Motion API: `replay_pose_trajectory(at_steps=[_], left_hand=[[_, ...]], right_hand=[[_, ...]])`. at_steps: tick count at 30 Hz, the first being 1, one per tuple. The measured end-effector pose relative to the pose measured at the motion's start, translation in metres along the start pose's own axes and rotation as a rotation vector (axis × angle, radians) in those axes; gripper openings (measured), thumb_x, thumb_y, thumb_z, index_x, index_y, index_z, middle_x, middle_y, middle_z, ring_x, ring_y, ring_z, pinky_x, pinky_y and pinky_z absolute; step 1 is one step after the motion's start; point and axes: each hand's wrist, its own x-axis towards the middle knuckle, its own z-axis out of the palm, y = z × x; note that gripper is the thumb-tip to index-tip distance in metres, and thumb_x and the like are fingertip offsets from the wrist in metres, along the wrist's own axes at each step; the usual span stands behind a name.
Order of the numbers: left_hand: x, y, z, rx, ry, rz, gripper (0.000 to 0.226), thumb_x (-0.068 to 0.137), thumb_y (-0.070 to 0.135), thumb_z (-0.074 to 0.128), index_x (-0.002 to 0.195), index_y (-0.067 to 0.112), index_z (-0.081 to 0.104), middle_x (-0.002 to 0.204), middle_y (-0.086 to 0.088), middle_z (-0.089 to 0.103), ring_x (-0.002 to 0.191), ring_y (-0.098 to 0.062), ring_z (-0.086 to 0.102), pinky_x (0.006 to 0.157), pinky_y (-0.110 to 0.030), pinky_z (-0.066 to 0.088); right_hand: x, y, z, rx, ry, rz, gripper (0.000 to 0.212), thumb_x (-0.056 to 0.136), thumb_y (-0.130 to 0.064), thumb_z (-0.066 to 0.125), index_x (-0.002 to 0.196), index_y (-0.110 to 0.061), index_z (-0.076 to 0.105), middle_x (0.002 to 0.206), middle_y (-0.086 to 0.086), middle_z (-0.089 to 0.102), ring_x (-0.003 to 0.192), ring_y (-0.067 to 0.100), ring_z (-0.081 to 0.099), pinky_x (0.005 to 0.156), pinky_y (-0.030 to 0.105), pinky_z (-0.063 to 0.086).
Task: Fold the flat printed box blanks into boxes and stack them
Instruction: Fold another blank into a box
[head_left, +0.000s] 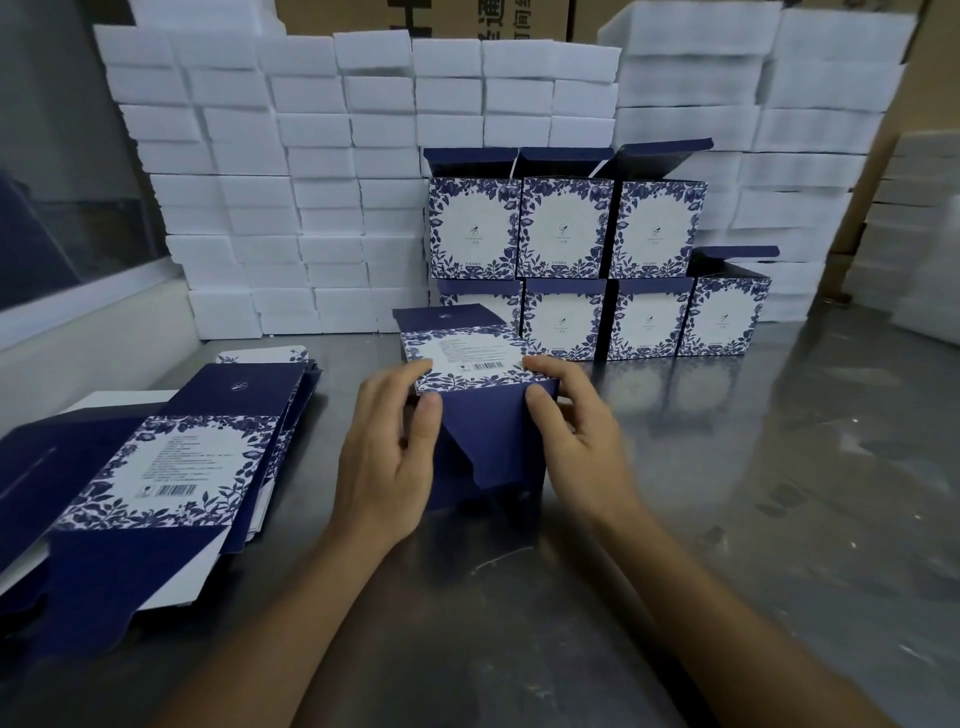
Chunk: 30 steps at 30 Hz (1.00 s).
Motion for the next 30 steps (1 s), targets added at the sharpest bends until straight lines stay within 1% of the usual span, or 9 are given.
replay_pose_trajectory(at_steps=[3,5,8,11,14,17,23,26,30], left_hand=[[0.003,0.003,0.002,0.088,0.04,0.039,0.038,0.102,0.033,0.038,0.126,0.014,0.061,0.123,-0.003,0.058,0.11,-0.006,0.051,0.09,-0.006,0.034],[0.003,0.007,0.003,0.119,0.062,0.053,0.034,0.101,0.026,0.042,0.122,0.011,0.064,0.122,-0.007,0.06,0.109,-0.01,0.052,0.09,-0.012,0.036],[0.004,0.012,0.006,0.133,0.074,0.059,0.032,0.099,0.024,0.046,0.119,0.009,0.067,0.121,-0.009,0.06,0.108,-0.01,0.052,0.084,-0.024,0.045],[0.003,0.014,0.008,0.126,0.069,0.086,0.027,0.099,0.019,0.051,0.116,0.008,0.069,0.116,-0.009,0.062,0.105,-0.015,0.058,0.084,-0.019,0.043],[0.002,0.02,0.011,0.097,0.065,0.08,0.026,0.098,0.021,0.051,0.114,0.011,0.069,0.112,-0.006,0.063,0.1,-0.016,0.061,0.08,-0.025,0.047],[0.002,0.022,0.011,0.114,0.061,0.073,0.027,0.098,0.025,0.05,0.112,0.015,0.07,0.109,-0.003,0.062,0.095,-0.015,0.061,0.076,-0.028,0.048],[0.004,0.025,0.01,0.127,0.043,0.066,0.031,0.098,0.031,0.048,0.11,0.015,0.071,0.106,-0.001,0.06,0.09,-0.017,0.062,0.07,-0.031,0.049],[0.005,0.025,0.009,0.108,0.046,0.057,0.03,0.098,0.03,0.047,0.109,0.014,0.071,0.105,-0.002,0.06,0.089,-0.017,0.061,0.07,-0.032,0.049],[0.005,0.025,0.009,0.099,0.056,0.052,0.028,0.097,0.027,0.049,0.108,0.012,0.07,0.104,-0.003,0.061,0.09,-0.019,0.061,0.071,-0.035,0.051]], right_hand=[[0.0,0.003,0.001,-0.181,0.039,-0.076,0.022,0.099,-0.036,0.059,0.12,-0.036,0.062,0.116,-0.016,0.06,0.109,0.005,0.059,0.092,0.041,0.054],[-0.002,0.001,0.003,-0.36,0.113,-0.192,0.026,0.097,-0.033,0.062,0.121,-0.028,0.065,0.131,-0.003,0.049,0.123,0.009,0.051,0.101,0.042,0.048],[-0.003,-0.005,0.005,-0.664,0.218,-0.415,0.025,0.092,-0.027,0.065,0.115,-0.02,0.072,0.137,0.014,0.051,0.128,0.032,0.048,0.098,0.046,0.044],[-0.008,-0.011,0.016,-0.823,0.198,-0.523,0.023,0.093,-0.023,0.066,0.115,-0.022,0.073,0.133,0.012,0.058,0.123,0.034,0.053,0.095,0.053,0.041],[-0.013,-0.015,0.029,-0.751,0.159,-0.497,0.023,0.095,-0.021,0.062,0.115,-0.022,0.073,0.123,0.005,0.064,0.114,0.029,0.059,0.089,0.055,0.044],[-0.009,-0.017,0.029,-0.634,0.139,-0.451,0.018,0.096,-0.019,0.061,0.108,-0.019,0.075,0.115,0.002,0.065,0.109,0.028,0.059,0.083,0.055,0.047],[-0.005,-0.017,0.028,-0.597,0.145,-0.391,0.013,0.094,-0.018,0.065,0.099,-0.021,0.076,0.109,-0.003,0.065,0.106,0.024,0.056,0.079,0.054,0.047],[-0.005,-0.013,0.025,-0.58,0.174,-0.429,0.015,0.095,-0.023,0.065,0.106,-0.023,0.076,0.111,-0.002,0.065,0.107,0.022,0.057,0.078,0.051,0.049],[-0.003,-0.007,0.018,-0.575,0.189,-0.441,0.017,0.097,-0.023,0.062,0.103,-0.013,0.074,0.109,0.003,0.064,0.102,0.027,0.055,0.078,0.051,0.049]])
